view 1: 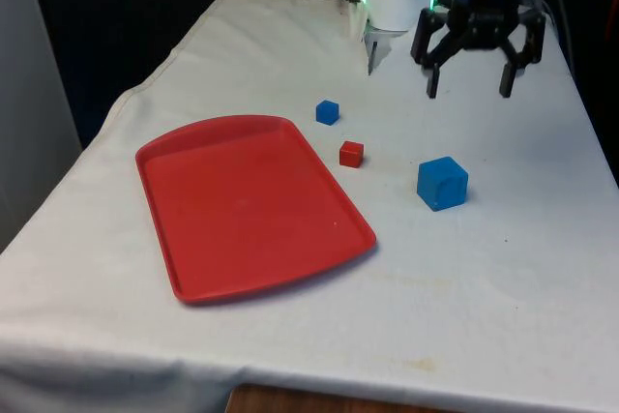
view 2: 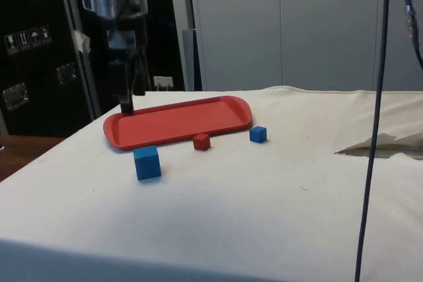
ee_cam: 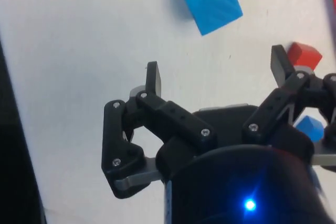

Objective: Pick up the largest block and place it onto the tray.

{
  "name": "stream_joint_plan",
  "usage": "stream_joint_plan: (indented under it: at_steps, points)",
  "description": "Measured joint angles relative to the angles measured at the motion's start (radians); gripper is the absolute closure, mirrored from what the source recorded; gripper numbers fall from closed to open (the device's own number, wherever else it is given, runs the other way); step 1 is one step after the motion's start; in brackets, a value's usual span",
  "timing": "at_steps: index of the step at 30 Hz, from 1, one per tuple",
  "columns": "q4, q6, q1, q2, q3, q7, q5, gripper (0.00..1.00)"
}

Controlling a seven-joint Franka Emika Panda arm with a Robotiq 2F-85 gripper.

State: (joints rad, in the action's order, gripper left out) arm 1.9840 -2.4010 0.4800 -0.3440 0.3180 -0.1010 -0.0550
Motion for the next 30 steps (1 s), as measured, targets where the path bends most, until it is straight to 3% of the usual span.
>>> stream_joint_plan:
  at_steps: [13, 30]
  points:
    - [0.001, -0.09, -0.018, -0.082, 0.0, -0.08, -0.004, 0.0]
    - [0.014, -0.221, -0.022, -0.169, -0.012, -0.15, -0.041, 0.0]
